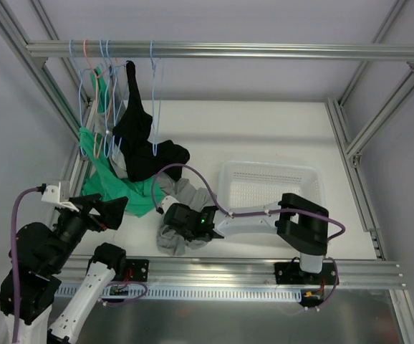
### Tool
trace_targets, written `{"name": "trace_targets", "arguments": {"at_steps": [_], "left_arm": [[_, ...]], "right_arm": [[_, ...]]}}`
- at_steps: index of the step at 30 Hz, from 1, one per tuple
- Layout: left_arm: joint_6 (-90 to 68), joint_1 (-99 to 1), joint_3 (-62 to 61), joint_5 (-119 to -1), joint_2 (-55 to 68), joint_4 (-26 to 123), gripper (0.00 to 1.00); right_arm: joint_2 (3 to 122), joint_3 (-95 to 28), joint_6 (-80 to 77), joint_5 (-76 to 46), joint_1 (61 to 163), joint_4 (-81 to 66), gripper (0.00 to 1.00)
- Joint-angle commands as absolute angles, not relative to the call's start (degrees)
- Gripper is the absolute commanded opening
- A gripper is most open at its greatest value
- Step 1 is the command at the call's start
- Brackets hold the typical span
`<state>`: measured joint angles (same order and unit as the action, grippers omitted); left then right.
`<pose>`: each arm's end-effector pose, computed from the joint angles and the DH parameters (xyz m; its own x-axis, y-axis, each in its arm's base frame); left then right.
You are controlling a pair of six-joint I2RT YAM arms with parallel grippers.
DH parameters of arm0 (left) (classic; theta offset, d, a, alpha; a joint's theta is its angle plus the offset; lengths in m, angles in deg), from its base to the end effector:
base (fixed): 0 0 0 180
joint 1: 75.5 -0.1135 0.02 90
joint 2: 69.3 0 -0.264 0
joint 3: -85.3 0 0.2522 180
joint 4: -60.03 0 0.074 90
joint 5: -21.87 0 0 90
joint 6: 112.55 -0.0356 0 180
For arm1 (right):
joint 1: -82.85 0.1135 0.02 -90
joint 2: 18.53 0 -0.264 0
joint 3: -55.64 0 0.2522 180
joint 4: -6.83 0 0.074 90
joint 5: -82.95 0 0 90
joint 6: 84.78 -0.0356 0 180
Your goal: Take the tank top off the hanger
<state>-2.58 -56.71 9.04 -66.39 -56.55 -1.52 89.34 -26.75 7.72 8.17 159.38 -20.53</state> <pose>-0.0150 0.0040 0.4012 -0.0893 -0.3302 -0.9397 0.3407 0.8764 -0.3404 0.1009 0.3811 0.1699 -0.1461 -0.7908 -0.5943 -0.9087 0.3448 -0.2354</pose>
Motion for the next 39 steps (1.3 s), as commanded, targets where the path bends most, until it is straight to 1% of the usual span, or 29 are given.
{"name": "trace_targets", "arguments": {"at_steps": [1,3,4,7,9,11,15,18,23,24,27,32,33,36,37,38,39], "left_arm": [[-3.6,-56.4,12.1,-73.7,-57.1,-2.8,0.99],[-3.2,-56.3,14.3,-77.3,-57.7,-2.7,0.99],[-3.0,-56.3,14.9,-78.4,-58.0,-2.7,0.99],[-2.2,-56.3,17.7,-83.3,-59.6,-2.6,0.99],[-0.8,-56.4,19.1,-86.4,-61.2,-2.5,0.99],[-0.4,-56.3,19.4,-86.9,-62.4,-2.4,0.99],[0.7,-56.4,20.3,-88.8,-65.2,-2.3,0.99],[0.9,-56.4,20.4,-89.0,-65.4,-2.2,0.99],[1.2,-56.4,21.0,-89.1,-64.9,-2.0,0.99],[1.2,-56.4,21.0,-89.1,-64.6,-2.1,0.99],[1.2,-56.4,21.1,-89.1,-64.6,-2.0,0.99],[0.7,-56.3,20.9,-88.3,-63.2,-1.7,0.99],[0.7,-56.3,20.8,-87.9,-62.6,-1.8,0.99],[-0.7,-56.4,20.0,-85.6,-59.5,-1.7,0.99],[-1.0,-56.4,19.8,-84.6,-58.6,-1.6,0.99],[-1.5,-56.3,19.4,-84.1,-58.1,-1.7,0.99],[-1.7,-56.4,19.2,-83.6,-56.9,-1.8,0.99]], "right_arm": [[84.0,-24.3,7.3,11.3,161.8,-24.9,0.00],[79.8,-25.1,8.0,12.4,162.7,-26.1,0.00],[75.3,-25.5,8.2,12.8,163.6,-27.0,0.00],[68.4,-27.6,9.5,13.8,164.8,-28.5,0.00],[61.7,-29.2,9.8,15.4,165.0,-30.1,0.00],[55.8,-30.2,10.1,17.8,165.0,-32.0,0.00],[48.5,-32.4,11.1,24.4,163.9,-36.0,0.00],[44.7,-33.5,11.2,26.6,161.0,-40.7,0.00],[38.2,-32.1,10.6,30.0,153.4,-47.3,0.00],[37.0,-31.6,10.1,29.5,149.7,-48.1,0.00],[33.0,-27.7,8.2,24.9,143.2,-50.3,0.00],[28.1,-17.5,5.4,21.7,136.7,-51.0,0.00],[28.0,-14.0,3.7,19.7,132.6,-51.0,0.00],[26.8,-9.5,1.9,13.9,125.6,-51.0,0.01],[26.2,-7.5,1.3,14.0,124.8,-51.0,0.08],[25.5,-7.0,0.5,14.2,124.1,-51.1,0.23],[24.6,-6.7,0.5,13.8,123.4,-51.4,0.57]]}}
